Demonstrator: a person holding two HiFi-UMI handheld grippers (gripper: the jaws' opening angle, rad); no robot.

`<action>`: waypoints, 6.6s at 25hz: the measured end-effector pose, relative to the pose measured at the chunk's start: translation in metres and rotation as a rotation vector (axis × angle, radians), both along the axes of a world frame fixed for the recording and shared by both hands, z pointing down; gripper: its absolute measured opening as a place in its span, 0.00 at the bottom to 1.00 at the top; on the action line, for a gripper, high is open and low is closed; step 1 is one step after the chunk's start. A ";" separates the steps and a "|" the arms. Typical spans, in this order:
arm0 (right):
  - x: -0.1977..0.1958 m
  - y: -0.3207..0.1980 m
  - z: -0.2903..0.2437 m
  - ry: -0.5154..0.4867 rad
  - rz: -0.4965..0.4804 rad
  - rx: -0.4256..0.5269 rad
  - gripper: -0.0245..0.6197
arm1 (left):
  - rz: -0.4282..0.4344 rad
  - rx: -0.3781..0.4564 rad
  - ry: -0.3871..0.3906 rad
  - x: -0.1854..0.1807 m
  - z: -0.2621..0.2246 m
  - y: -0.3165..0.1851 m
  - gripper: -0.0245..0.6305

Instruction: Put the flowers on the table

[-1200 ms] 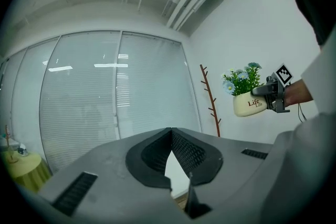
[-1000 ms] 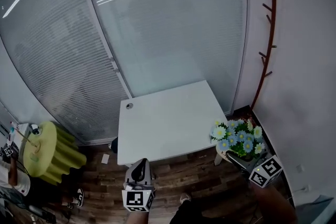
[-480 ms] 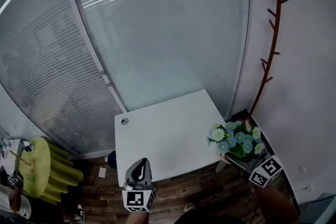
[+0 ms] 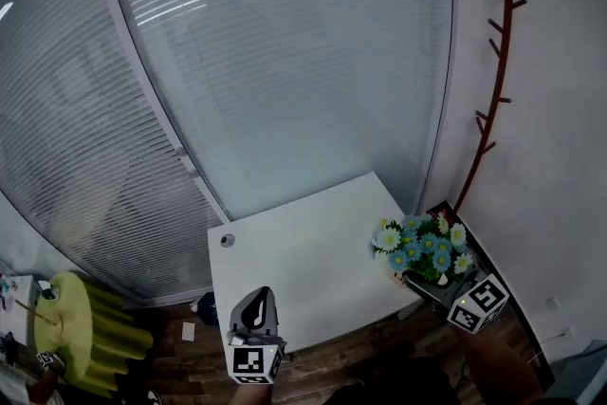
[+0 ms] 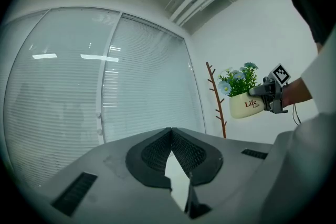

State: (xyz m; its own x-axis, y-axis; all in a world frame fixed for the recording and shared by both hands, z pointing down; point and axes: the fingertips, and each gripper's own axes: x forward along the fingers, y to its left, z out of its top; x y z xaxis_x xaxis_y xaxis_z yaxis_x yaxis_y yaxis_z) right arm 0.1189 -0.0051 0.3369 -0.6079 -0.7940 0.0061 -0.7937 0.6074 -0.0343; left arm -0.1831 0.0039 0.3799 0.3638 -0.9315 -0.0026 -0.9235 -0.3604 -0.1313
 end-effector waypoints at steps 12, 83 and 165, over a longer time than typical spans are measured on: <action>-0.023 -0.051 0.002 -0.020 -0.027 0.011 0.80 | -0.008 -0.007 -0.009 -0.005 0.010 -0.030 0.04; -0.112 -0.254 0.196 0.072 -0.221 -0.144 0.80 | -0.226 -0.249 0.026 -0.029 0.143 -0.208 0.04; -0.118 -0.213 0.289 0.222 -0.241 -0.221 0.80 | -0.232 -0.232 0.027 -0.032 0.145 -0.202 0.04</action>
State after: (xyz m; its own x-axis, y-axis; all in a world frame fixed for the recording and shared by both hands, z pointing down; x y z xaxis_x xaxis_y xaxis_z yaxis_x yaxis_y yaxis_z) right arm 0.0006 -0.2180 0.6263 -0.7411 -0.5939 0.3132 -0.6323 0.7742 -0.0282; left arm -0.2151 -0.1985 0.5252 0.1444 -0.9663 0.2130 -0.9866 -0.1572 -0.0444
